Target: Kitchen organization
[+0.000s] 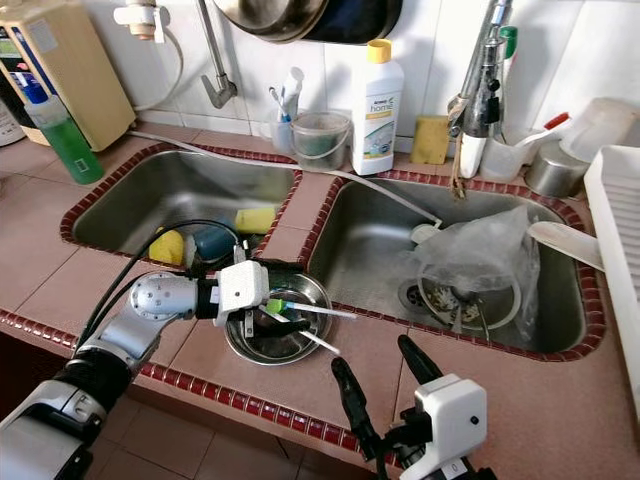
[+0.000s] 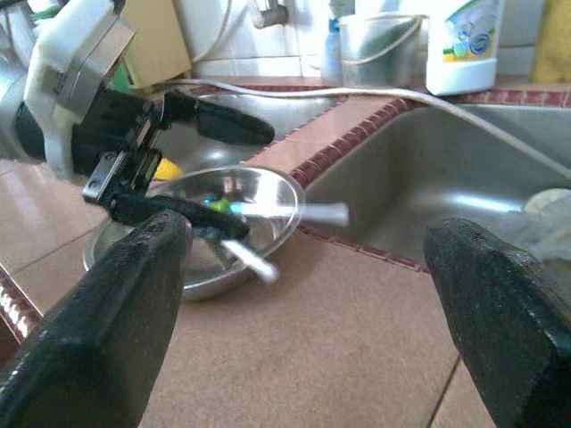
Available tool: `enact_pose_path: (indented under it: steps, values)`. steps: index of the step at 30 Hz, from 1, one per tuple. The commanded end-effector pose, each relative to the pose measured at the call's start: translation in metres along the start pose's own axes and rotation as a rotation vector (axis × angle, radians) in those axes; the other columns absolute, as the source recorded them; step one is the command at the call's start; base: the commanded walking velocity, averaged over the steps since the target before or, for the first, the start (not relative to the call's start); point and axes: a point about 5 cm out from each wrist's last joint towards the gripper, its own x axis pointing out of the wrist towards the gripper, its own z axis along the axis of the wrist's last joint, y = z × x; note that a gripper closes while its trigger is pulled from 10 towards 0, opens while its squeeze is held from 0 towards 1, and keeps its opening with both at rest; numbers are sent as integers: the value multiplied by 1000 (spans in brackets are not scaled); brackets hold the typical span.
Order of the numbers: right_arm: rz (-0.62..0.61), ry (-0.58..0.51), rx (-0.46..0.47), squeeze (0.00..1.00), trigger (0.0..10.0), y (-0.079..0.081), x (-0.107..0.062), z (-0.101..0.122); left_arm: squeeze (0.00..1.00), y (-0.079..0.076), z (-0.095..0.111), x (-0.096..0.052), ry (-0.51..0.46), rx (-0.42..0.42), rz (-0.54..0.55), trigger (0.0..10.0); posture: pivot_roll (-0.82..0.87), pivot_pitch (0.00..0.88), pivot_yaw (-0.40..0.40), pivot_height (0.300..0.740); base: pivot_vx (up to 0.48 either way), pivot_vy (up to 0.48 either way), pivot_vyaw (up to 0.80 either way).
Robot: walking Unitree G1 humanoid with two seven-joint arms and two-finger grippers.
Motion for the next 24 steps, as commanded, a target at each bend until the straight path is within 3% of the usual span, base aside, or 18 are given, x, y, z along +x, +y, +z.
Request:
enact_pose_path:
  steps: [1,7,14,24]
  values:
    - [11,-7,10,0,10000,3,0,3,0,-5,-9,-1,56,-11,-27,10000,-177,74,116,740,0,0,0]
    - [3,-4,11,0,10000,3,-1,3,0,4,-5,-2,49,5,-17,10000,-174,69,119,740,0,0,0]
    - [3,-6,9,0,10000,1,0,3,0,4,-6,-8,60,19,-36,10000,-169,67,116,740,0,0,0]
    - [9,-5,-6,0,10000,-6,3,5,0,-9,-17,-39,132,105,-205,10000,-148,68,104,740,0,0,0]
